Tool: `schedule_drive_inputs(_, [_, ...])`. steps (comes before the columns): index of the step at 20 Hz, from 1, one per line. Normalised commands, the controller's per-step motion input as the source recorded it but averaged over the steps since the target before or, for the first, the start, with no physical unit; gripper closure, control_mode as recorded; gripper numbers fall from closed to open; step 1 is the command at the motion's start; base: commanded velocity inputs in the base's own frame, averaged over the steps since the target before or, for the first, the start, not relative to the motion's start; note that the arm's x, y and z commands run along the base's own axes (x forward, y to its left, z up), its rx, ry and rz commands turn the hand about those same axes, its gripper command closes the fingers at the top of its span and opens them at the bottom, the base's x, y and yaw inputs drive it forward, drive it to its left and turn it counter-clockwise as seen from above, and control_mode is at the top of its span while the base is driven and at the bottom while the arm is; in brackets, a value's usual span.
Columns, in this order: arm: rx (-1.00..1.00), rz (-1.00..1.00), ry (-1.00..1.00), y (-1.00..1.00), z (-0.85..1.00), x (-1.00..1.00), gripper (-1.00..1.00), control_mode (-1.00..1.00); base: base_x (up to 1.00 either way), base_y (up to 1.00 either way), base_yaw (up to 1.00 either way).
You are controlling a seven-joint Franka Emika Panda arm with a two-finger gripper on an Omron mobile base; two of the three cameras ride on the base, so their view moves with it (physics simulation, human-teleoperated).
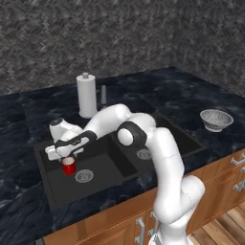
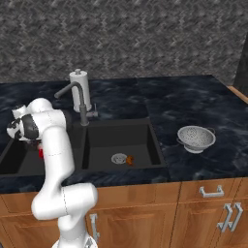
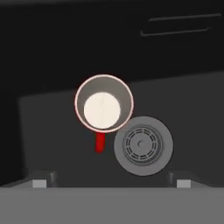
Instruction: Pick the colander and mug and place them in the sink. Then turn on the water.
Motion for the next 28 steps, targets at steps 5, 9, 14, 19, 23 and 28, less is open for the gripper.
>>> schedule_drive_inputs(5, [-0.05,0.0,0.01,-0.5,0.47,-0.67,-1.0,-1.0,0.0,0.0,0.0])
schedule_drive_inputs(9, [0.0,0.01,0.03,-0.55,0.72,-0.77,-1.0,-1.0,0.0,0.0,0.0])
schedule_drive_inputs(14, [0.04,0.04,0.0,-0.46,0.72,-0.81,-1.0,-1.0,0.0,0.0,0.0])
schedule_drive_inputs(19, [0.05,0.06,0.0,-0.45,0.83,-0.64,-1.0,-1.0,0.0,0.0,0.0])
schedule_drive_inputs(23, [0.04,0.04,-0.02,-0.49,0.63,-0.61,-1.0,-1.0,0.0,0.0,0.0])
schedule_drive_inputs(28, [0.06,0.01,0.04,-0.34,0.62,-0.25,-1.0,-1.0,0.0,0.0,0.0])
